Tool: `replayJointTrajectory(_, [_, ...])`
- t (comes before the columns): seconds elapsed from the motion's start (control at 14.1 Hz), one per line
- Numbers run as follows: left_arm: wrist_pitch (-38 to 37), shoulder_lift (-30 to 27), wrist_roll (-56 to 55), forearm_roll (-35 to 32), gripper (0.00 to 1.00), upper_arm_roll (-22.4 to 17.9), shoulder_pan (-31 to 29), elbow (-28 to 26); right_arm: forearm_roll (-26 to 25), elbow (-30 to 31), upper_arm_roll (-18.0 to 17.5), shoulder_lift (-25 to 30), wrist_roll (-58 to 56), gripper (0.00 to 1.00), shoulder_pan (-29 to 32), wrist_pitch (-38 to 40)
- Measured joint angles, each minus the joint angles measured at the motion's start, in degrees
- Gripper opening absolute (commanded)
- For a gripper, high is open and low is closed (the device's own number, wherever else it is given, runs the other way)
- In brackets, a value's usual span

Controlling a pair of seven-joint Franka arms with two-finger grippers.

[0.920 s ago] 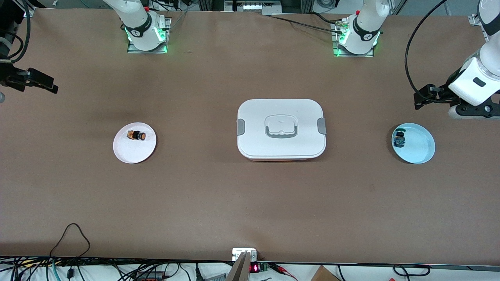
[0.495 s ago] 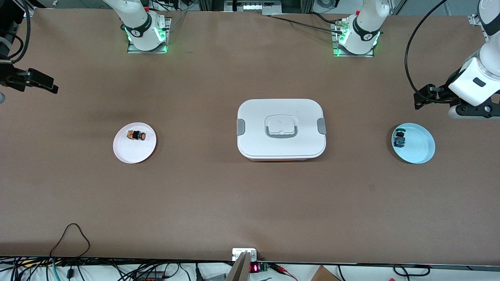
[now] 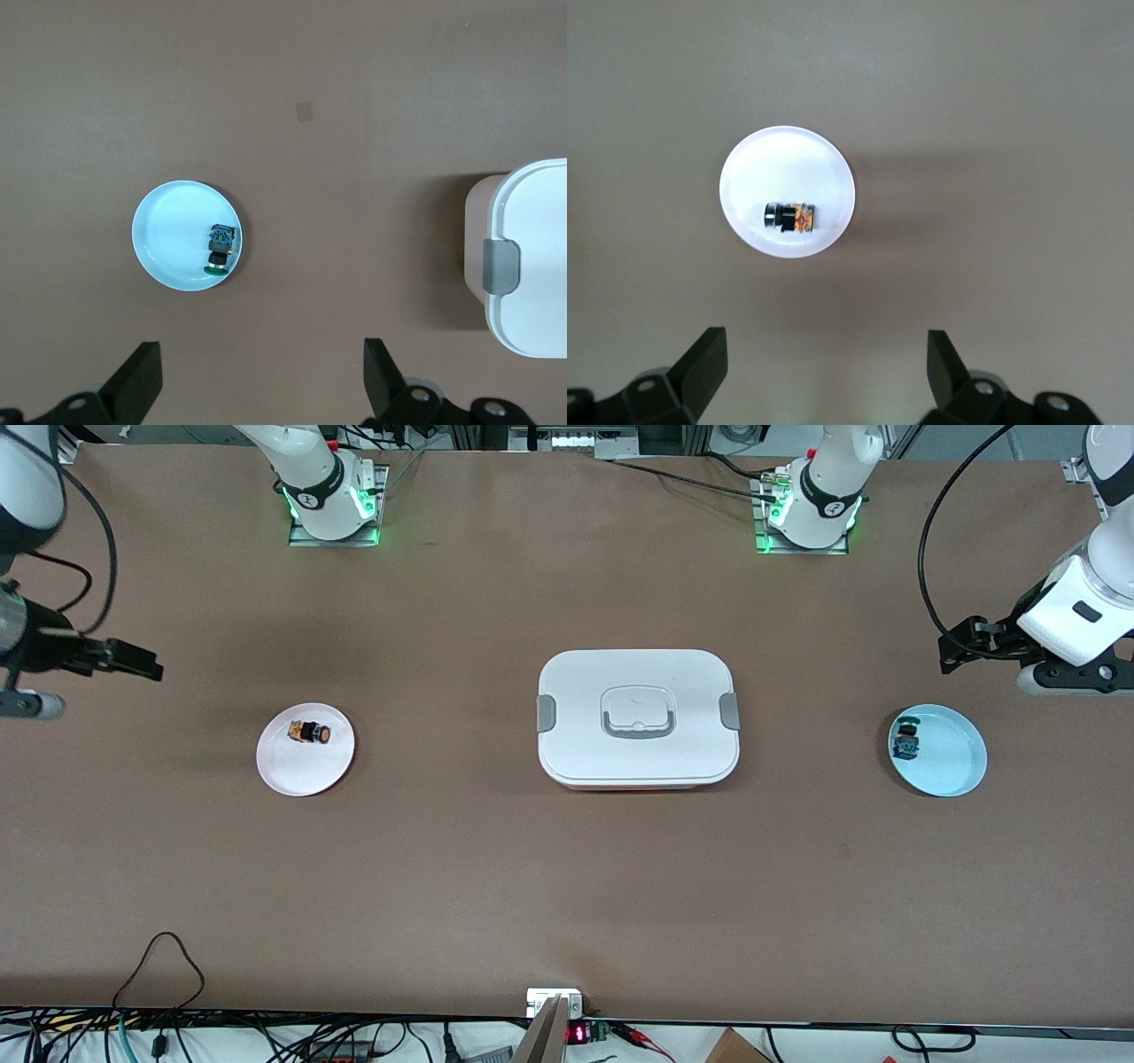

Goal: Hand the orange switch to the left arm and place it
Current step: 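Move the right gripper down toward the orange switch on the white plate, then lower the right gripper and close it on the orange switch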

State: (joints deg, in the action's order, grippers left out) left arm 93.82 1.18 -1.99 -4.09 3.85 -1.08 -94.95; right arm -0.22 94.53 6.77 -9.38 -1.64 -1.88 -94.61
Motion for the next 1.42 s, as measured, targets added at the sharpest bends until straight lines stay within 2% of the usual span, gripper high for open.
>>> replayJointTrajectory(0.14, [0.0,0.0,0.0,0.0,1.00,0.0,0.0,0.0,0.0,2.8,-0.1,-2.6,0.0,1.00,-0.3,-5.4])
replayJointTrajectory(0.5, [0.0,0.0,0.0,0.0,1.00,0.0,0.0,0.0,0.1,20.2,-0.4,-4.4,0.2,1.00,-3.4,-27.1])
replayJointTrajectory(0.71, [0.0,0.0,0.0,0.0,1.00,0.0,0.0,0.0,0.1,26.8,-0.6,-4.5,1.1,1.00,-7.2,-34.9])
replayJointTrajectory(1.13, [0.0,0.0,0.0,0.0,1.00,0.0,0.0,0.0,0.1,29.7,-0.4,-6.9,1.4,1.00,-8.3,-38.6])
replayJointTrajectory(1.42, [0.0,0.0,0.0,0.0,1.00,0.0,0.0,0.0,0.1,31.8,-0.4,-8.8,1.4,1.00,-8.2,-44.1])
